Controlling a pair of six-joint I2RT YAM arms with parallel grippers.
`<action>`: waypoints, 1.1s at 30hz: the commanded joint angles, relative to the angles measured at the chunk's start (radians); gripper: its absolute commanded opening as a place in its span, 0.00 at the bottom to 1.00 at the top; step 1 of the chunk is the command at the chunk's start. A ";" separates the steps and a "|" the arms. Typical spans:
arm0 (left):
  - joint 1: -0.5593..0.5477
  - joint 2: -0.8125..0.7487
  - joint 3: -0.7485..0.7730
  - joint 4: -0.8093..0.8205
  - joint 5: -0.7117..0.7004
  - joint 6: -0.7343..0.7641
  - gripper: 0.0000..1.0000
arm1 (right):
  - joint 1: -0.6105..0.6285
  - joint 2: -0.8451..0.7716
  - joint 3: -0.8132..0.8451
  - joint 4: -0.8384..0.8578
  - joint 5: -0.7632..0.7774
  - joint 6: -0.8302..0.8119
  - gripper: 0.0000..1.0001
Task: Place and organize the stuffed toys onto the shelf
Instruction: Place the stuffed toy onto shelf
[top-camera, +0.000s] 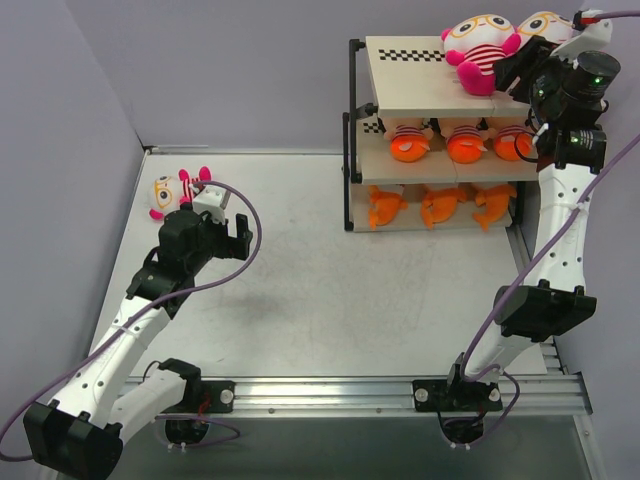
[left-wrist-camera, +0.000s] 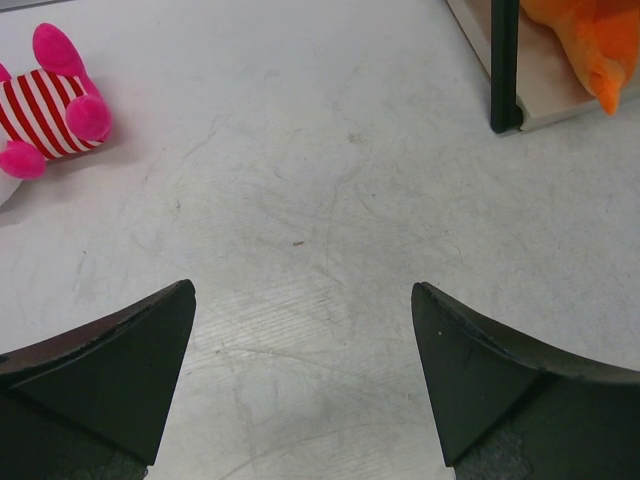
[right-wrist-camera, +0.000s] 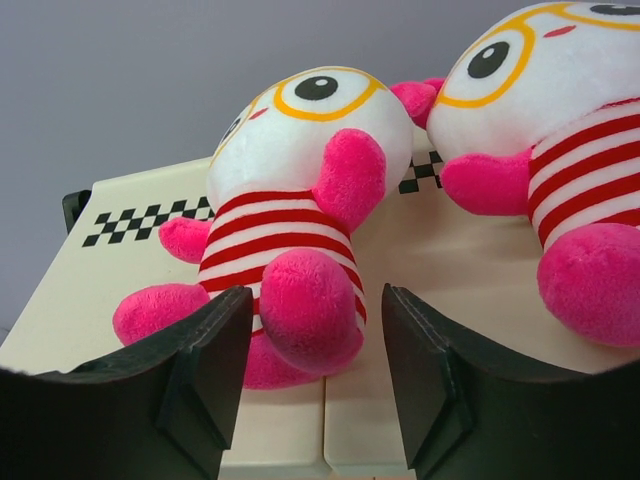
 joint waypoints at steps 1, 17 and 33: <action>-0.006 -0.014 0.012 0.011 -0.006 0.017 0.97 | -0.008 -0.049 0.028 0.062 0.029 -0.016 0.56; -0.018 -0.032 0.015 -0.006 -0.025 0.017 0.97 | -0.005 -0.242 -0.103 0.285 0.013 0.062 0.67; -0.024 -0.037 0.013 -0.015 -0.036 0.021 0.98 | 0.052 -0.088 -0.070 0.341 -0.199 0.168 0.68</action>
